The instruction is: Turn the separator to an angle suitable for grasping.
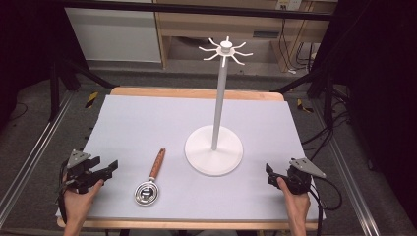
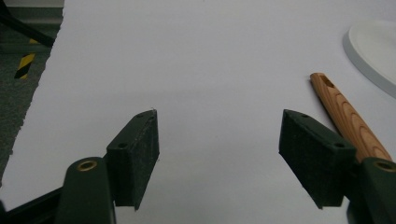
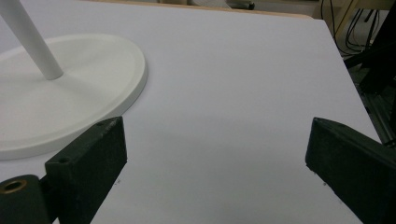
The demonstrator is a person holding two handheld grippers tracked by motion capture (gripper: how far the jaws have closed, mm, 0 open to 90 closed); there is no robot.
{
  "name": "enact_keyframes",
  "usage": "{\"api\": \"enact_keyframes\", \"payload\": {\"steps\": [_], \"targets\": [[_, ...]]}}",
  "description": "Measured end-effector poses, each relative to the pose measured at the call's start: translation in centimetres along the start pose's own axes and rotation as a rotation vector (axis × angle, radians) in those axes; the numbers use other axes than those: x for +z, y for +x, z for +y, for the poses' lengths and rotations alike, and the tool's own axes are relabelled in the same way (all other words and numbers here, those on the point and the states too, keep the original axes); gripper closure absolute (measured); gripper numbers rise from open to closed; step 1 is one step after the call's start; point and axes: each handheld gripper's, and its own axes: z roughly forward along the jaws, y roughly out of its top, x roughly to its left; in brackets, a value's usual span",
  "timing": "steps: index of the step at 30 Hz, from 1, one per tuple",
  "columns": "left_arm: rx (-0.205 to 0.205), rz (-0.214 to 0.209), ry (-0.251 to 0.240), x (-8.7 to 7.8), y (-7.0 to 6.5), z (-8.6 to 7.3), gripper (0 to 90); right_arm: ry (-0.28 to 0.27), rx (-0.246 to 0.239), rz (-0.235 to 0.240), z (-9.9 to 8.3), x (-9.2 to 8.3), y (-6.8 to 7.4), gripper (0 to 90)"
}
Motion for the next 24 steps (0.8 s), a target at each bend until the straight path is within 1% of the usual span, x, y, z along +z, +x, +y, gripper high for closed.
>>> {"api": "enact_keyframes", "payload": {"steps": [3, 7, 8, 10, 12, 14, 15, 18, 21, 23, 24], "targets": [[0.003, -0.005, -0.006, -0.3, -0.6, 0.2, 30.8, 0.005, -0.012, -0.002, 0.0, -0.1, 0.0, 5.3], [0.002, -0.018, -0.007, -0.6, -1.2, 0.4, 32.6, 0.016, -0.020, 0.017, 0.0, -0.1, 0.2, 5.3], [0.008, -0.022, -0.008, -0.7, -1.3, 0.5, 32.8, 0.018, -0.022, 0.019, 0.1, -0.1, 0.2, 5.3], [0.011, -0.028, -0.006, -0.8, -1.6, 0.7, 32.9, 0.019, -0.021, 0.026, 0.1, -0.1, 0.3, 5.2], [0.010, -0.044, -0.007, -0.8, -1.8, 0.9, 32.9, 0.026, -0.017, 0.029, 0.3, -0.1, 0.3, 5.2], [0.010, -0.050, 0.000, -0.7, -2.1, 1.0, 33.1, 0.031, -0.003, 0.042, 0.3, 0.0, 0.3, 5.3], [0.009, -0.054, 0.004, -0.7, -2.3, 1.1, 33.5, 0.037, -0.006, 0.043, 0.3, 0.0, 0.3, 5.3], [0.031, -0.062, 0.018, -0.6, -2.8, 1.1, 34.1, 0.037, -0.010, 0.038, 0.3, -0.1, 0.1, 5.4], [0.037, -0.080, 0.022, -0.7, -3.2, 1.3, 34.6, 0.036, -0.005, 0.046, 0.4, -0.1, 0.1, 5.4], [0.043, -0.095, 0.024, -0.7, -3.5, 1.5, 37.0, 0.038, -0.005, 0.052, 0.4, -0.1, 0.2, 5.7], [0.043, -0.095, 0.024, -0.7, -3.5, 1.5, 37.4, 0.038, -0.005, 0.052, 0.4, -0.1, 0.2, 5.7]]}}
